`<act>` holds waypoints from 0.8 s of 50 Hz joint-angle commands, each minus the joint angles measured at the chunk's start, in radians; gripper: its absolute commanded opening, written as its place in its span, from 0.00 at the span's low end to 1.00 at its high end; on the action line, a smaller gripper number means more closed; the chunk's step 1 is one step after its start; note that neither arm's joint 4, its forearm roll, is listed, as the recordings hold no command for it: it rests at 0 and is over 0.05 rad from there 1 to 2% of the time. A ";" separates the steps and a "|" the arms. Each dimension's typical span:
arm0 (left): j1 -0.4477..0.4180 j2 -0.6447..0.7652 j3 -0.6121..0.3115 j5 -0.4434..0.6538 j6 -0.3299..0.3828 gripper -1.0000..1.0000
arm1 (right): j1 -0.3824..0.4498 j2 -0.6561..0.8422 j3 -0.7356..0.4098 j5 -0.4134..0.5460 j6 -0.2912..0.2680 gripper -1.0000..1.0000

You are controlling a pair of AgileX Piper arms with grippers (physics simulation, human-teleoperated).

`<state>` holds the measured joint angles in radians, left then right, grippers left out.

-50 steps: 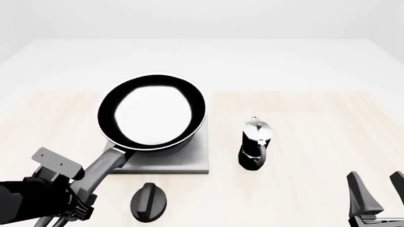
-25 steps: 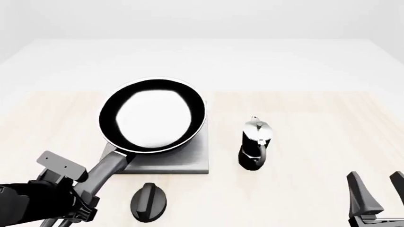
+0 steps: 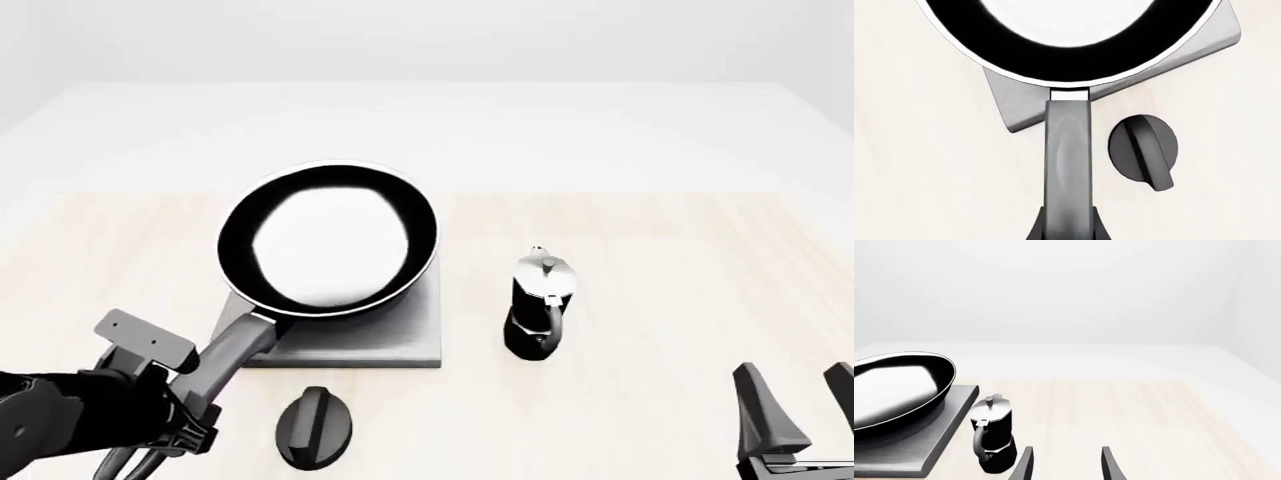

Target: Put the frying pan on the stove.

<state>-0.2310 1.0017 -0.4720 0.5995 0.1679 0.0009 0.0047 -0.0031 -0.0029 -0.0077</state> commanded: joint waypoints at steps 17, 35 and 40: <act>0.031 0.082 0.006 -0.088 0.021 0.00 | 0.000 0.000 0.000 0.000 0.000 1.00; 0.041 0.092 0.017 -0.101 0.022 0.00 | 0.000 0.000 0.000 0.000 0.000 1.00; 0.004 0.092 0.012 -0.098 -0.011 0.00 | 0.000 0.000 0.000 0.000 0.000 1.00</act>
<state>-0.2184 1.0762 -0.4578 0.5084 0.1820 0.0009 0.0047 -0.0031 -0.0029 -0.0076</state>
